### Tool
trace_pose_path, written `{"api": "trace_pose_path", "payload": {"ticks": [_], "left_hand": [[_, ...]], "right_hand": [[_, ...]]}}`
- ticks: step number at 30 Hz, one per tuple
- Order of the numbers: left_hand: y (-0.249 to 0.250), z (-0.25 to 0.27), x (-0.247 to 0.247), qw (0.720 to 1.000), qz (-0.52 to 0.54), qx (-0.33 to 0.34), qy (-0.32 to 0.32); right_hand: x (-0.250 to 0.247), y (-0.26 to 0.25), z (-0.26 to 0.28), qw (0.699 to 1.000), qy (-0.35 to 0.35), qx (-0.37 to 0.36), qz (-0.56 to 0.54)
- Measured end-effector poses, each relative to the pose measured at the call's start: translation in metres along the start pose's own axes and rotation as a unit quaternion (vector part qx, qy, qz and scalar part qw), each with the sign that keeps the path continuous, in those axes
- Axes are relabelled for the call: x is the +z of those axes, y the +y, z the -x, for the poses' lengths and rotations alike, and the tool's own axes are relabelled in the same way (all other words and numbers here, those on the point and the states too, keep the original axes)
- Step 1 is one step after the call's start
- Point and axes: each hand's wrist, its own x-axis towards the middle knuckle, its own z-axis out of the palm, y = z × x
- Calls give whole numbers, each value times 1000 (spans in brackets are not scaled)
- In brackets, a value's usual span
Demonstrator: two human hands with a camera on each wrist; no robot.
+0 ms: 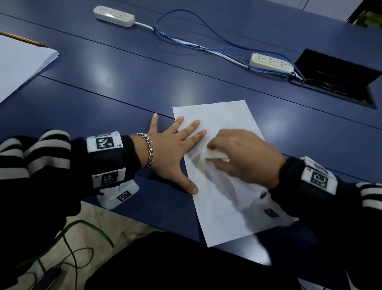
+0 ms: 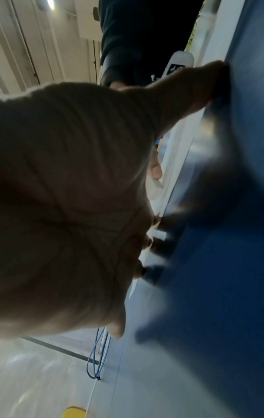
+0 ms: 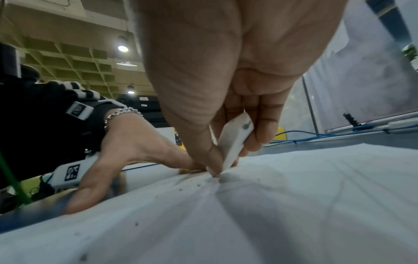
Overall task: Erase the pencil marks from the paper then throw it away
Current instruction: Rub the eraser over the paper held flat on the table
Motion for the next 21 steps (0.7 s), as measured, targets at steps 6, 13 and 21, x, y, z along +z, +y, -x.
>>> {"api": "trace_pose_path", "payload": {"ticks": [6,13,21], "left_hand": [[1,0,-1,1000,3,-4,-17],[2,0,-2,1000,-2,-5,-17],[2,-1,-1,1000,-7,-4,-17]], "right_hand": [[9,-23,18,999,19,-42,2],[0,8,-1,1000,14,0,16],[7,-24,14,996,-36,-82,-9]]}}
